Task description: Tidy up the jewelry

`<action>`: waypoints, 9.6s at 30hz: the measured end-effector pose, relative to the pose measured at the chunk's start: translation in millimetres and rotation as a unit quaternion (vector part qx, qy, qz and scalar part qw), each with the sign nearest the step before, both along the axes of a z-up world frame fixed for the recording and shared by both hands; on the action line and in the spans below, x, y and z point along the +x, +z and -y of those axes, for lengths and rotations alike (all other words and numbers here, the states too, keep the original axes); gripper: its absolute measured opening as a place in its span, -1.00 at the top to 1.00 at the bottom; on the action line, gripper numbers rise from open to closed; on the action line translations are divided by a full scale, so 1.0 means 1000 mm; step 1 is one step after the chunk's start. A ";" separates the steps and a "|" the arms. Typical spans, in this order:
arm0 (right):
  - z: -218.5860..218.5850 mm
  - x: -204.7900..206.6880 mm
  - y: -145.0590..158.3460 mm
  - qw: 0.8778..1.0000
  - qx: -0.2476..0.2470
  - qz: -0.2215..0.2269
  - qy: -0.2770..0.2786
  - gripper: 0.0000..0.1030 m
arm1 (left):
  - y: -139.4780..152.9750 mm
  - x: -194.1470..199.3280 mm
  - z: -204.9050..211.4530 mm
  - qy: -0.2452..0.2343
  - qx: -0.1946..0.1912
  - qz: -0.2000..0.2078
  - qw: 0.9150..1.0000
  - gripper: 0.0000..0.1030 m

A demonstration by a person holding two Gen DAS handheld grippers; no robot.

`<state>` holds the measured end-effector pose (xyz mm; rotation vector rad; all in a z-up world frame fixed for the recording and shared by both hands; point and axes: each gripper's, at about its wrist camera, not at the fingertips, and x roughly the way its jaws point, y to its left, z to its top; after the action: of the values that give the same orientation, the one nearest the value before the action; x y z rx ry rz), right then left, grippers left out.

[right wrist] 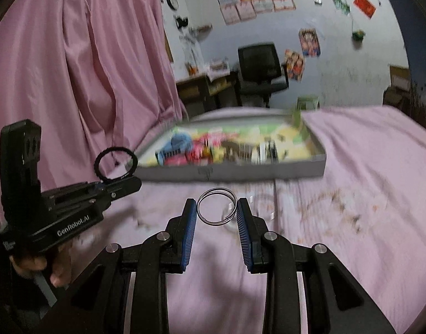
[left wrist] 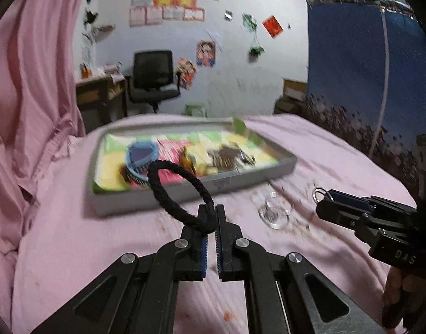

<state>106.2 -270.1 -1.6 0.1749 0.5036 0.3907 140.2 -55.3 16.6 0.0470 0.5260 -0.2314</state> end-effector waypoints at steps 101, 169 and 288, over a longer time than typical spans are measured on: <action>-0.009 0.101 0.033 0.997 -0.014 0.060 -0.044 -0.61 | 0.014 0.097 -0.057 0.092 -0.101 -0.017 0.991 -0.76; 0.011 0.085 -0.038 0.986 -0.092 -0.134 0.025 0.32 | -0.021 0.057 0.005 -0.008 -0.028 -0.100 0.995 -0.69; 0.031 0.083 -0.046 0.970 -0.135 -0.184 0.089 0.94 | -0.057 0.123 0.097 -0.173 -0.018 -0.257 0.951 0.64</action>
<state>189.0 -301.5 -48.0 -0.0659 0.9370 0.4616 263.7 -152.8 -40.1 0.0423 1.0348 -0.6049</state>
